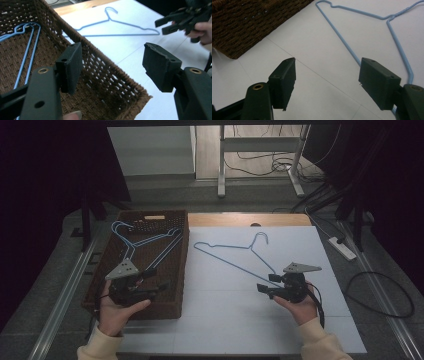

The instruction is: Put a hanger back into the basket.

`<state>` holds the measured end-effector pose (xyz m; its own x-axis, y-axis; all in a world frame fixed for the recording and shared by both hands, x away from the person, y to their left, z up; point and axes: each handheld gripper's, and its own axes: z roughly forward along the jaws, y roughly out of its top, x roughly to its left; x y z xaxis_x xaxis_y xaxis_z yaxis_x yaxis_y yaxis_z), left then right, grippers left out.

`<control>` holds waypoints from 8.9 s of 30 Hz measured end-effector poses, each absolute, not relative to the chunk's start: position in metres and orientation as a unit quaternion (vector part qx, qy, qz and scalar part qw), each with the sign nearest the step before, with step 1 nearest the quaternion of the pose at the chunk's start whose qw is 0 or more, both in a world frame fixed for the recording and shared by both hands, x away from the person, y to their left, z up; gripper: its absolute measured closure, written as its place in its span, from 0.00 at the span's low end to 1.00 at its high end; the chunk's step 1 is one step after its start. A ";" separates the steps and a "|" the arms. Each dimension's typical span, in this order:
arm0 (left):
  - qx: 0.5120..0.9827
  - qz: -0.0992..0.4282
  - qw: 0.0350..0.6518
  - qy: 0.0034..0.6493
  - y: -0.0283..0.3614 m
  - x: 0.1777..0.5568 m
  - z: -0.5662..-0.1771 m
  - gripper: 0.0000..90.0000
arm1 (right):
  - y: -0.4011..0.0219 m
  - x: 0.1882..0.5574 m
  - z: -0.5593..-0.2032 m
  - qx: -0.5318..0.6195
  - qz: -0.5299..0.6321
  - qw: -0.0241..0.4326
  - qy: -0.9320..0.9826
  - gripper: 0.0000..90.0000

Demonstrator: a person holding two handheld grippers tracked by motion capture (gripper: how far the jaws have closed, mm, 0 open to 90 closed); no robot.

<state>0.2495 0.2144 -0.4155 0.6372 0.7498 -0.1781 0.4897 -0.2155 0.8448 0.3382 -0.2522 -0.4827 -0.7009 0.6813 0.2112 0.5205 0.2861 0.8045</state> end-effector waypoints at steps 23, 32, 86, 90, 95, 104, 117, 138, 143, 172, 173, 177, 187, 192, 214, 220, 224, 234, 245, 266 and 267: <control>0.776 0.155 0.468 0.392 0.208 0.248 -0.427 0.37 | -0.250 0.325 -0.474 0.347 0.461 0.108 0.810 0.34; 0.781 0.154 0.465 0.387 0.206 0.246 -0.429 0.37 | -0.248 0.325 -0.474 0.347 0.458 0.108 0.812 0.34; 0.792 0.148 0.454 0.381 0.209 0.244 -0.436 0.38 | -0.166 0.464 -0.516 0.430 0.338 0.064 0.835 1.00; 0.791 0.149 0.454 0.383 0.211 0.244 -0.436 0.38 | -0.163 0.463 -0.520 0.432 0.333 0.065 0.836 1.00; 0.791 0.149 0.453 0.383 0.212 0.243 -0.436 0.38 | -0.171 0.459 -0.519 0.435 0.329 0.059 0.836 1.00; 0.792 0.148 0.452 0.382 0.210 0.243 -0.436 0.38 | -0.174 0.447 -0.519 0.431 0.330 0.052 0.838 1.00; 0.789 0.150 0.456 0.384 0.214 0.242 -0.433 0.38 | -0.192 0.403 -0.518 0.409 0.329 0.047 0.850 1.00; 0.791 0.145 0.454 0.384 0.212 0.244 -0.436 0.38 | -0.245 0.386 -0.512 0.461 0.298 0.120 0.827 1.00; 0.790 0.146 0.455 0.383 0.212 0.243 -0.435 0.38 | -0.249 0.391 -0.512 0.462 0.292 0.131 0.827 1.00; 0.790 0.146 0.454 0.385 0.213 0.245 -0.436 0.38 | -0.146 0.414 -0.508 0.372 0.353 0.044 0.858 1.00; 0.790 0.146 0.454 0.385 0.214 0.244 -0.436 0.38 | -0.140 0.415 -0.510 0.371 0.352 0.041 0.858 1.00; 0.789 0.147 0.455 0.385 0.215 0.244 -0.435 0.38 | -0.127 0.419 -0.517 0.368 0.348 0.034 0.862 1.00; 0.789 0.147 0.455 0.385 0.214 0.244 -0.435 0.38 | -0.125 0.425 -0.524 0.376 0.343 0.034 0.860 1.00; 0.790 0.147 0.454 0.385 0.214 0.244 -0.435 0.38 | -0.127 0.418 -0.523 0.368 0.340 0.025 0.865 1.00; 0.789 0.148 0.457 0.384 0.213 0.242 -0.433 0.38 | -0.153 0.343 -0.522 0.312 0.330 -0.046 0.890 1.00; 0.790 0.147 0.456 0.383 0.212 0.243 -0.433 0.38 | -0.164 0.328 -0.522 0.300 0.328 -0.060 0.894 1.00; 0.790 0.146 0.456 0.383 0.212 0.243 -0.434 0.38 | -0.167 0.323 -0.521 0.295 0.325 -0.063 0.896 1.00; 0.789 0.145 0.457 0.384 0.212 0.243 -0.434 0.38 | -0.172 0.329 -0.512 0.300 0.354 -0.036 0.885 1.00; 0.790 0.141 0.459 0.382 0.209 0.244 -0.434 0.38 | -0.194 0.383 -0.492 0.371 0.375 0.066 0.847 0.89; 0.789 0.145 0.459 0.381 0.212 0.244 -0.434 0.38 | -0.123 0.450 -0.509 0.371 0.240 0.107 0.891 0.73; 0.790 0.145 0.459 0.381 0.212 0.244 -0.434 0.38 | -0.121 0.450 -0.509 0.368 0.232 0.111 0.894 0.75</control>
